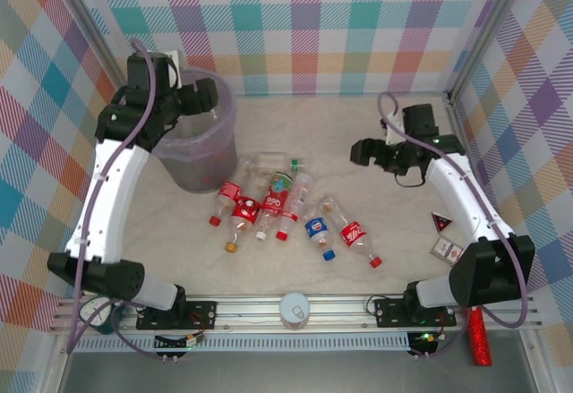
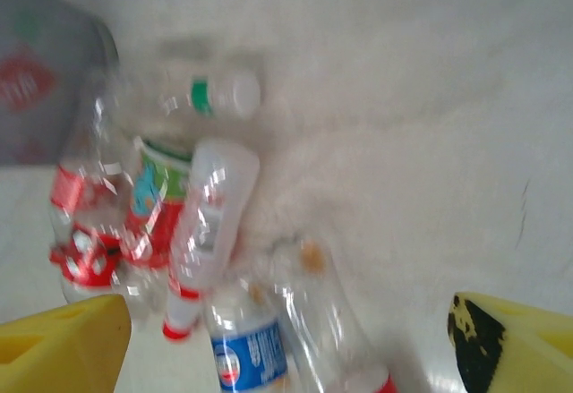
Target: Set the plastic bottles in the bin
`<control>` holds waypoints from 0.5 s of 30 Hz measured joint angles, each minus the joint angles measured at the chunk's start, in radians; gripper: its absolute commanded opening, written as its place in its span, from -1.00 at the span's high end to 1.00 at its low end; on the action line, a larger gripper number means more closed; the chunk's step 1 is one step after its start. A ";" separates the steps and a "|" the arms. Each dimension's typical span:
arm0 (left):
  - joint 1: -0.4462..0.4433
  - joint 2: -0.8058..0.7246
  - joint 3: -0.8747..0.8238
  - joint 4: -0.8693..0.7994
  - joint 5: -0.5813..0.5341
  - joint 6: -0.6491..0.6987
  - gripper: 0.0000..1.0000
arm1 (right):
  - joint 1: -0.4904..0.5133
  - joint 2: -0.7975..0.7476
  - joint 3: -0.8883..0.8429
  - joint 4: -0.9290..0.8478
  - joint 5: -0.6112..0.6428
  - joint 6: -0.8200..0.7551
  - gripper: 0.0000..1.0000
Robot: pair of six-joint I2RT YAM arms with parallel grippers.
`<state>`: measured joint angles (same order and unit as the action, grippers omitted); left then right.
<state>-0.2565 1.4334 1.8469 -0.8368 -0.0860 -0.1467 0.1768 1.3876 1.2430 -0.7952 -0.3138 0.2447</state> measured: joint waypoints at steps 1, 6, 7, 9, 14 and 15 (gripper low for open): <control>-0.034 -0.022 -0.007 0.004 -0.008 -0.011 -0.77 | 0.023 -0.003 -0.027 -0.023 0.012 0.000 -0.78; -0.190 -0.080 -0.051 0.014 -0.036 -0.060 -0.76 | 0.091 -0.029 -0.184 -0.136 0.049 0.005 -0.73; -0.219 -0.078 -0.058 0.027 -0.040 -0.071 -0.75 | 0.101 -0.037 -0.214 -0.154 0.055 0.009 -0.72; -0.265 -0.067 -0.081 0.058 -0.036 -0.097 -0.76 | 0.118 -0.054 -0.264 -0.175 0.064 0.018 -0.72; -0.346 -0.013 -0.214 0.207 0.053 -0.196 -0.74 | 0.167 -0.069 -0.349 -0.170 0.068 0.060 -0.75; -0.355 -0.001 -0.241 0.232 0.067 -0.213 -0.74 | 0.179 -0.068 -0.359 -0.164 0.068 0.068 -0.77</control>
<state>-0.6113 1.4322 1.6058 -0.6044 -0.0193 -0.3595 0.3557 1.3193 0.8845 -0.9588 -0.2462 0.3126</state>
